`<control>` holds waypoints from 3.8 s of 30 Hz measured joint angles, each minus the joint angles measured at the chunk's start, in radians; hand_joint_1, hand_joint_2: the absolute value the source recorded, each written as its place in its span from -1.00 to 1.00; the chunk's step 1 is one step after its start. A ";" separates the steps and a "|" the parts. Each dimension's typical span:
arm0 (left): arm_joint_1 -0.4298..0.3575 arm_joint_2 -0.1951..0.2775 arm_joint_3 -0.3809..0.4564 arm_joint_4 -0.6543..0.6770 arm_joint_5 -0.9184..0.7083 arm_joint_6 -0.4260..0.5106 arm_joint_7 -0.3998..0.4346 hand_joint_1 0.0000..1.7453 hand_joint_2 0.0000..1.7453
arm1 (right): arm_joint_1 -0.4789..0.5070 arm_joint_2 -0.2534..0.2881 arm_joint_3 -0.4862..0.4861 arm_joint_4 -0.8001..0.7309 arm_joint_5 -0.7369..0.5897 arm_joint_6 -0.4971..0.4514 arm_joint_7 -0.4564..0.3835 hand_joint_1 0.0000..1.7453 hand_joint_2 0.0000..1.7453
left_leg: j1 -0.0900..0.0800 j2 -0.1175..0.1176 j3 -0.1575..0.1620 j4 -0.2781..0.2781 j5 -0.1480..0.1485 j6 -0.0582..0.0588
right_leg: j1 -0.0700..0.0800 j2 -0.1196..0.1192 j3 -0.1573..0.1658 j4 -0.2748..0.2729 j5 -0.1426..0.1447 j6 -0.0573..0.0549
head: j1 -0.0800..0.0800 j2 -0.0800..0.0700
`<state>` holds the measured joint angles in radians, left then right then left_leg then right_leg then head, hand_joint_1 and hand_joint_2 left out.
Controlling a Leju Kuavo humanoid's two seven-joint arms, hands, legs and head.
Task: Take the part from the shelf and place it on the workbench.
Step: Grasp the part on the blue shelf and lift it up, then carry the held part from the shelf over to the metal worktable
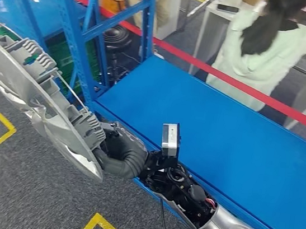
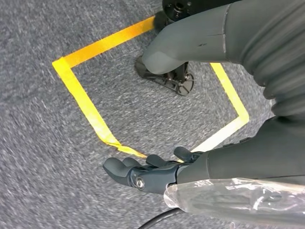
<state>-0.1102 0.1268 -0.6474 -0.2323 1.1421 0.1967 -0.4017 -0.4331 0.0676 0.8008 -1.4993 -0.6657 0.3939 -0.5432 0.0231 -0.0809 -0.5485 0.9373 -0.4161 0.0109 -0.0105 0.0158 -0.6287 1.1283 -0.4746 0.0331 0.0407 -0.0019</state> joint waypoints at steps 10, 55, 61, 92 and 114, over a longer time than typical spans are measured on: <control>0.010 0.000 0.000 0.001 0.007 0.012 -0.002 -1.00 1.00 | -0.001 0.013 -0.010 0.004 0.000 0.001 -0.016 1.00 1.00 | -0.001 0.055 -0.113 0.198 -0.099 -0.050 | -0.002 -0.020 0.080 -0.180 0.053 -0.043 | -0.028 0.000; 0.015 -0.011 -0.002 0.001 0.000 0.007 0.014 -1.00 1.00 | 0.039 0.014 -0.083 -0.014 -0.001 -0.021 0.001 1.00 1.00 | -0.016 0.157 -0.045 0.015 0.014 -0.020 | 0.014 -0.131 0.122 -0.184 0.008 -0.013 | -0.028 0.000; 0.013 -0.015 -0.004 0.001 -0.009 -0.003 0.008 -1.00 1.00 | 0.045 0.009 -0.088 -0.030 -0.001 -0.031 0.004 1.00 1.00 | -0.012 0.078 -0.044 0.010 0.017 0.013 | 0.003 -0.031 0.038 0.032 -0.121 0.013 | -0.008 0.000; 0.009 -0.025 -0.010 0.001 -0.014 -0.014 0.014 -1.00 1.00 | 0.066 -0.002 -0.094 -0.055 -0.003 -0.039 0.007 1.00 1.00 | -0.005 0.057 -0.053 0.017 0.016 0.009 | 0.000 -0.027 0.023 0.061 -0.138 0.012 | 0.002 0.000; 0.010 -0.024 -0.011 0.001 -0.004 -0.009 0.013 -1.00 1.00 | 0.066 -0.004 -0.091 -0.038 -0.020 -0.017 0.010 1.00 1.00 | -0.002 0.145 -0.065 0.056 -0.002 -0.038 | 0.006 -0.114 0.119 -0.187 0.006 -0.016 | -0.029 0.000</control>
<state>-0.0997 0.1030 -0.6584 -0.2312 1.1382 0.1876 -0.3887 -0.3669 0.0633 0.7096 -1.5377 -0.6859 0.3767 -0.5336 0.0211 0.0637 -0.6131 0.9933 -0.4177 -0.0271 -0.0047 -0.0977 -0.5099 0.9412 -0.4685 0.0171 0.0115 -0.0019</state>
